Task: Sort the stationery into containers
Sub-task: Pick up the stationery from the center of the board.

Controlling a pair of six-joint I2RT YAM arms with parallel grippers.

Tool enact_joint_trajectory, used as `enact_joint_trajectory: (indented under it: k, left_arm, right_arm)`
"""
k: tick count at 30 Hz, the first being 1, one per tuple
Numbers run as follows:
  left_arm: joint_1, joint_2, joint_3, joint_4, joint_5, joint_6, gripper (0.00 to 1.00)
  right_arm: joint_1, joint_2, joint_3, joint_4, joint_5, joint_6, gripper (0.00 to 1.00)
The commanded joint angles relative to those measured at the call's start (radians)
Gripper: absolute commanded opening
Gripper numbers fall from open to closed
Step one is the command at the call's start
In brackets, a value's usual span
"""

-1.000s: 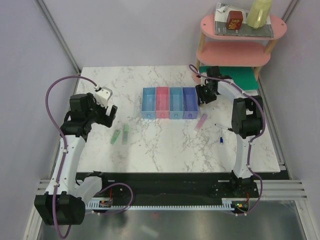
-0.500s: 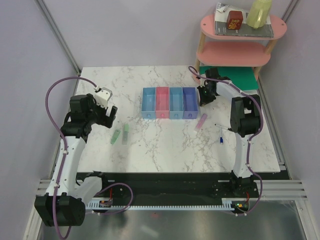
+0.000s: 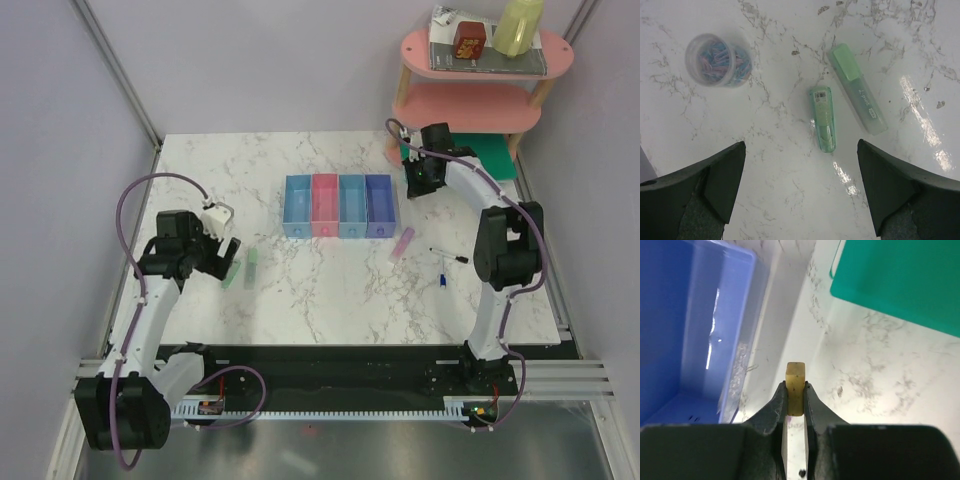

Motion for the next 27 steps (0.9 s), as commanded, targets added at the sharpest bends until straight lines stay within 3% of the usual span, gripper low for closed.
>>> enact_joint_trajectory:
  k: [1,13,22,27]
  left_arm:
    - [0.0,0.026,-0.036,0.002,-0.05,0.0,1.0]
    - [-0.002,0.125,-0.161,0.108,-0.121,-0.038,1.0]
    - [-0.002,0.236,-0.159,0.217,-0.038,-0.035,0.93]
    - [-0.006,0.342,-0.118,0.192,-0.044,-0.028,0.89]
  right_arm:
    - [-0.004,-0.164,0.026,-0.002,0.006,-0.006,0.08]
    - [0.008,-0.246,0.15,-0.037,-0.227,0.032,0.12]
    - [0.083,-0.203,0.173,-0.007,-0.24,0.041,0.14]
    - [0.111,-0.175,0.191,0.007,-0.235,0.051,0.15]
